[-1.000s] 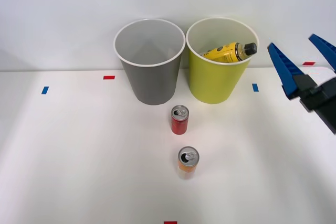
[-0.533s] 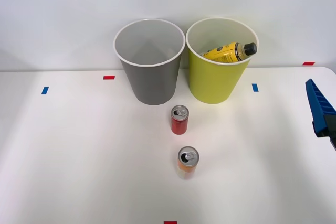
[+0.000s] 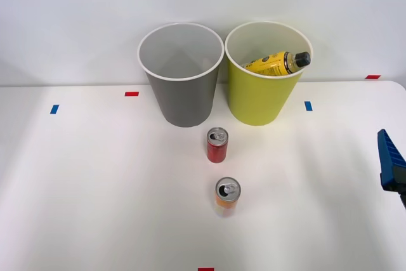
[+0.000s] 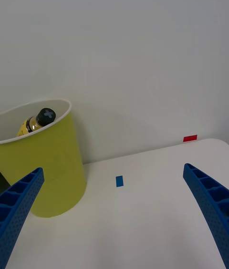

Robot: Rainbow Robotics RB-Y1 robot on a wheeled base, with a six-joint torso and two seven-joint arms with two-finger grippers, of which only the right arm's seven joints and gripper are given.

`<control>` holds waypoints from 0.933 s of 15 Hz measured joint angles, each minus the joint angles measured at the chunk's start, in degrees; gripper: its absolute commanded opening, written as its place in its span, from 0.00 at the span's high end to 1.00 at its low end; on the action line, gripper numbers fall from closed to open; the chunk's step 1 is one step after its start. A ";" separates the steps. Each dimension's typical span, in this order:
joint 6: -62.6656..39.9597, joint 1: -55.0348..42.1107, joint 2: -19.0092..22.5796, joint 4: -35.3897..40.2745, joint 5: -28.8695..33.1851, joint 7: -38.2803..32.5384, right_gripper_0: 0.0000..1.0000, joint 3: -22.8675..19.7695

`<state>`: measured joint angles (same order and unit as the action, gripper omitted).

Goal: Put cans in the gray bin, plastic bottles in the light green bin

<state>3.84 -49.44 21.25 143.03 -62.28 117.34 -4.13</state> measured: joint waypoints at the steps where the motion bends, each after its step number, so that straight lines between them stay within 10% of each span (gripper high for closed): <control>1: -1.05 0.50 -2.73 -0.01 0.51 0.41 0.00 0.48; 8: -8.20 1.04 -12.37 0.45 8.80 7.00 0.00 0.83; 14: -2.47 -3.61 -9.58 -0.52 33.83 -17.27 0.00 7.98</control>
<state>1.36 -53.04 11.67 142.50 -28.46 100.08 3.85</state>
